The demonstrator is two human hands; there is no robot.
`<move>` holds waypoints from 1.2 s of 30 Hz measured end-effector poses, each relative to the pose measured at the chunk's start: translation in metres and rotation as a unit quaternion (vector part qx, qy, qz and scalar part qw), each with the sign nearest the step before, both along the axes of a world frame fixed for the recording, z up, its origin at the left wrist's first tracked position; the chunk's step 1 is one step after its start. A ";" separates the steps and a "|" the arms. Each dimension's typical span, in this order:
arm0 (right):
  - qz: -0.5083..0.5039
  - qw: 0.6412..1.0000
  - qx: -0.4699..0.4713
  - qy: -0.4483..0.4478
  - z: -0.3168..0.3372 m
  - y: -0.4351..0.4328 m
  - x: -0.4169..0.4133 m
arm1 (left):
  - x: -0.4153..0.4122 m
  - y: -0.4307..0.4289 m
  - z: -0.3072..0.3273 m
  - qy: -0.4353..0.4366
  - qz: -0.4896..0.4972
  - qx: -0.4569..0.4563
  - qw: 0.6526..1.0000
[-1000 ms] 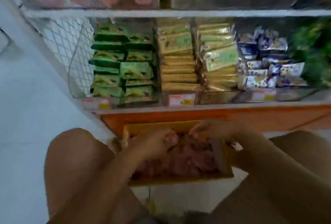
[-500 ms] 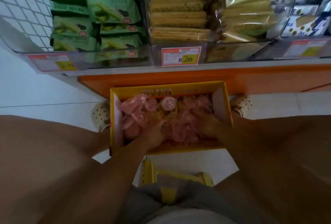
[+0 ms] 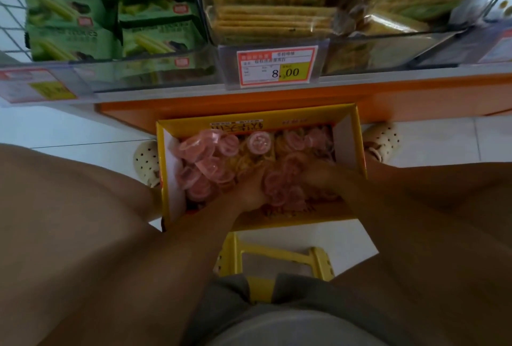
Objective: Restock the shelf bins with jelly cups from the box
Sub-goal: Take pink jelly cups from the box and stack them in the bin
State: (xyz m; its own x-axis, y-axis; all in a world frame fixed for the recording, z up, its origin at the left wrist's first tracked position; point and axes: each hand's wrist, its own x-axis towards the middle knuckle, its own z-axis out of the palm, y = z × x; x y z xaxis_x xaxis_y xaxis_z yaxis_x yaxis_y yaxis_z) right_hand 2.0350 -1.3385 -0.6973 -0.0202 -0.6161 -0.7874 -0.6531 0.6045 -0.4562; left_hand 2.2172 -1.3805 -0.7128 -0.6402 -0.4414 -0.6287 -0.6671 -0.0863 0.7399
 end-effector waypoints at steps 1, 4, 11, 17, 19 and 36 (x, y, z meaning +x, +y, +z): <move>-0.012 0.999 0.004 -0.031 0.002 0.001 0.003 | -0.001 0.000 0.000 -0.009 -0.010 0.008 1.000; -0.095 0.993 0.011 -0.074 0.005 0.005 0.007 | -0.003 0.001 -0.002 -0.025 -0.035 0.037 0.998; -0.169 0.975 0.063 -0.126 0.010 0.013 0.006 | -0.003 -0.003 -0.002 -0.083 -0.050 0.047 0.994; -0.183 0.974 0.044 -0.123 0.020 0.016 0.014 | -0.002 -0.001 -0.006 -0.112 -0.086 0.048 0.989; -0.168 0.978 0.003 -0.120 0.020 0.020 0.019 | -0.003 0.000 -0.001 -0.109 -0.089 0.050 0.989; -0.121 0.984 0.051 -0.117 0.022 0.031 0.004 | -0.011 0.001 0.029 -0.127 -0.081 0.083 0.985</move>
State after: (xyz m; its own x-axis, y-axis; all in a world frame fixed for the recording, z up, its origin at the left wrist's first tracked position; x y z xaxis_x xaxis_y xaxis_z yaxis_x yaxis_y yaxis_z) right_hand 2.0389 -1.3078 -0.6752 0.0322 -0.5330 -0.8455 -0.3687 0.7799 -0.5058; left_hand 2.2063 -1.3792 -0.6839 -0.5066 -0.2242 -0.8325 -0.8438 -0.0697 0.5322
